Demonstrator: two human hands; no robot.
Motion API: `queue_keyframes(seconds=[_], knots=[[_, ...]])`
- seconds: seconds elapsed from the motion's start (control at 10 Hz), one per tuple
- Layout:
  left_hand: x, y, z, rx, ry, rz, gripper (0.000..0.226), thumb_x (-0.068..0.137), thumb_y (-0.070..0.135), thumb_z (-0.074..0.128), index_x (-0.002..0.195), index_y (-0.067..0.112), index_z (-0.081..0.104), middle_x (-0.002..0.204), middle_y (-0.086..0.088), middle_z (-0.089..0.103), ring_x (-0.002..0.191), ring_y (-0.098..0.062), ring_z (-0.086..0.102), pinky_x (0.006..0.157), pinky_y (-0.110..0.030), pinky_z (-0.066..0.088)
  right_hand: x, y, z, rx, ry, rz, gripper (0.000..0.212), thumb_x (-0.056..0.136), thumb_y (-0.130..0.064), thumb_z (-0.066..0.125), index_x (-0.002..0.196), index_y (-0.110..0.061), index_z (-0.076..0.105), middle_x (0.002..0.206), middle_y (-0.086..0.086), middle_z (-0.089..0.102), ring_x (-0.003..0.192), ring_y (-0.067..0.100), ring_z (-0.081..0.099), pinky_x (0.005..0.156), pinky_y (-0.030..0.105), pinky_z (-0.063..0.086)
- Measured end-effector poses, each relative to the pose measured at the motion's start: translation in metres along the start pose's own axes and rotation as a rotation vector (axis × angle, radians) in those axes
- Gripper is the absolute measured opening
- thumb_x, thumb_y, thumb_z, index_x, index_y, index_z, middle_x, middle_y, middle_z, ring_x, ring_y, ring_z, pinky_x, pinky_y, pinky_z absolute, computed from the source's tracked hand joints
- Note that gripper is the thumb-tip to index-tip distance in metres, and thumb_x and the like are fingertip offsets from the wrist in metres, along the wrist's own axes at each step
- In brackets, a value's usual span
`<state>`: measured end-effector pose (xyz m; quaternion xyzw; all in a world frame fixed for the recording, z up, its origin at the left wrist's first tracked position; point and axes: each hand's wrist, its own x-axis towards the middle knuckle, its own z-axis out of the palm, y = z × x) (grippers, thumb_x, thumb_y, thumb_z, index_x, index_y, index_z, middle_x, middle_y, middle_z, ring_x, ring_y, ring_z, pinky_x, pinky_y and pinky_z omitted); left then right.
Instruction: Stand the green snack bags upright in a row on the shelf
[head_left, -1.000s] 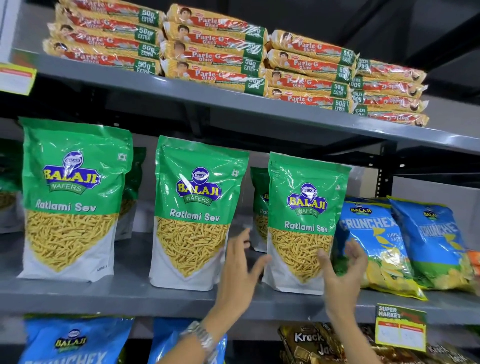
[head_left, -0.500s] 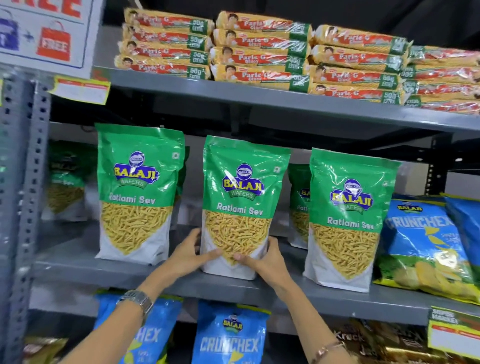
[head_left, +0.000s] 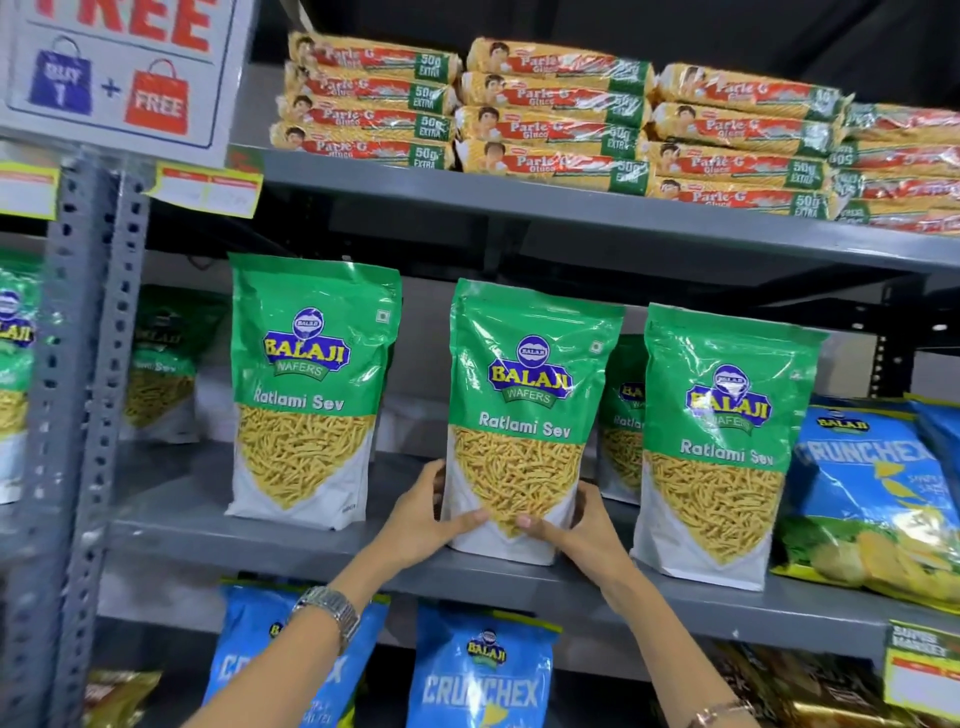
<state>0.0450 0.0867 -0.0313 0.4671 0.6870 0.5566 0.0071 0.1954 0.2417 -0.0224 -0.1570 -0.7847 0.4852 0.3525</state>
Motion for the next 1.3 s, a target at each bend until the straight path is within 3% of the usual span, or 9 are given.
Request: queue_keyframes(seconds=[0.1, 0.2, 0.3, 0.5, 0.7, 0.9, 1.1, 1.2, 1.3], knots=[[-0.01, 0.009, -0.002, -0.117, 0.22, 0.104, 0.076, 0.074, 0.025, 0.074, 0.137, 0.018, 0.032, 0.137, 0.0, 0.044, 0.122, -0.014, 0.044, 0.098, -0.03, 0.041, -0.005, -0.003, -0.003, 0.06, 0.077, -0.043, 0.114, 0.046, -0.05, 0.08, 0.14, -0.016, 0.025, 0.137, 0.0, 0.045, 0.119, 0.015, 0.045, 0.093, 0.028, 0.037], [-0.027, 0.011, -0.029, -0.009, 0.834, 0.301, 0.056, 0.076, 0.023, 0.073, 0.124, 0.024, 0.043, 0.121, 0.0, 0.052, 0.113, -0.016, 0.05, 0.099, -0.034, 0.041, -0.009, -0.006, 0.002, 0.133, 0.246, -0.165, 0.091, 0.057, -0.04, 0.079, 0.133, -0.017, 0.034, 0.134, 0.002, 0.046, 0.125, 0.019, 0.043, 0.101, 0.032, 0.036], [-0.033, 0.0, -0.073, 0.237, 1.152, 0.177, 0.075, 0.069, 0.039, 0.075, 0.129, 0.014, 0.037, 0.133, -0.015, 0.046, 0.124, -0.029, 0.041, 0.101, -0.047, 0.034, -0.012, -0.01, 0.013, 0.177, 0.255, -0.218, 0.077, 0.059, -0.033, 0.079, 0.123, -0.024, 0.037, 0.121, -0.003, 0.049, 0.114, 0.012, 0.048, 0.092, 0.027, 0.037], [-0.028, -0.016, -0.102, 0.239, 0.827, -0.222, 0.126, 0.047, 0.075, 0.061, 0.144, 0.012, 0.009, 0.152, -0.018, 0.017, 0.137, -0.038, 0.024, 0.106, -0.059, 0.031, -0.007, -0.005, 0.013, 0.193, 0.184, -0.165, 0.101, 0.051, -0.039, 0.086, 0.134, -0.023, 0.03, 0.122, -0.005, 0.046, 0.109, 0.01, 0.047, 0.089, 0.027, 0.039], [-0.031, -0.015, -0.098, 0.229, 0.751, -0.185, 0.13, 0.044, 0.074, 0.06, 0.146, 0.017, 0.003, 0.154, -0.014, 0.012, 0.139, -0.034, 0.019, 0.107, -0.058, 0.029, -0.005, -0.002, 0.007, 0.164, 0.17, -0.132, 0.098, 0.048, -0.037, 0.081, 0.132, -0.021, 0.033, 0.124, 0.003, 0.051, 0.116, 0.02, 0.05, 0.102, 0.043, 0.042], [-0.034, -0.016, -0.096, 0.206, 0.731, -0.169, 0.129, 0.044, 0.073, 0.063, 0.145, 0.02, 0.001, 0.154, -0.012, 0.012, 0.139, -0.033, 0.019, 0.107, -0.058, 0.029, -0.004, -0.002, 0.009, 0.183, 0.163, -0.133, 0.087, 0.056, -0.029, 0.082, 0.129, -0.022, 0.035, 0.122, 0.004, 0.053, 0.113, 0.02, 0.051, 0.096, 0.037, 0.043], [-0.033, -0.009, -0.093, 0.262, 0.838, -0.077, 0.12, 0.055, 0.075, 0.058, 0.146, 0.018, 0.006, 0.156, -0.014, 0.009, 0.143, -0.029, 0.01, 0.115, -0.053, 0.017, -0.014, -0.008, 0.011, 0.093, 0.284, -0.198, 0.088, 0.066, -0.038, 0.074, 0.138, -0.018, 0.027, 0.143, 0.006, 0.04, 0.13, 0.021, 0.039, 0.107, 0.039, 0.034], [-0.027, 0.018, -0.088, 0.348, 0.945, 0.139, 0.1, 0.069, 0.072, 0.049, 0.145, 0.019, 0.011, 0.157, -0.007, 0.014, 0.144, -0.021, 0.012, 0.116, -0.047, 0.012, -0.02, -0.03, 0.013, -0.041, 0.513, -0.416, 0.077, 0.076, -0.053, 0.062, 0.138, -0.017, 0.032, 0.141, 0.006, 0.042, 0.128, 0.017, 0.04, 0.108, 0.044, 0.035], [-0.009, 0.061, -0.08, 0.445, 0.864, 0.354, 0.073, 0.085, 0.057, 0.035, 0.146, 0.021, 0.015, 0.157, -0.001, 0.017, 0.143, -0.014, 0.012, 0.118, -0.045, 0.011, -0.013, -0.07, 0.009, -0.256, 0.635, -0.634, 0.065, 0.084, -0.051, 0.049, 0.137, -0.018, 0.033, 0.143, 0.004, 0.041, 0.13, 0.013, 0.037, 0.108, 0.037, 0.03]])
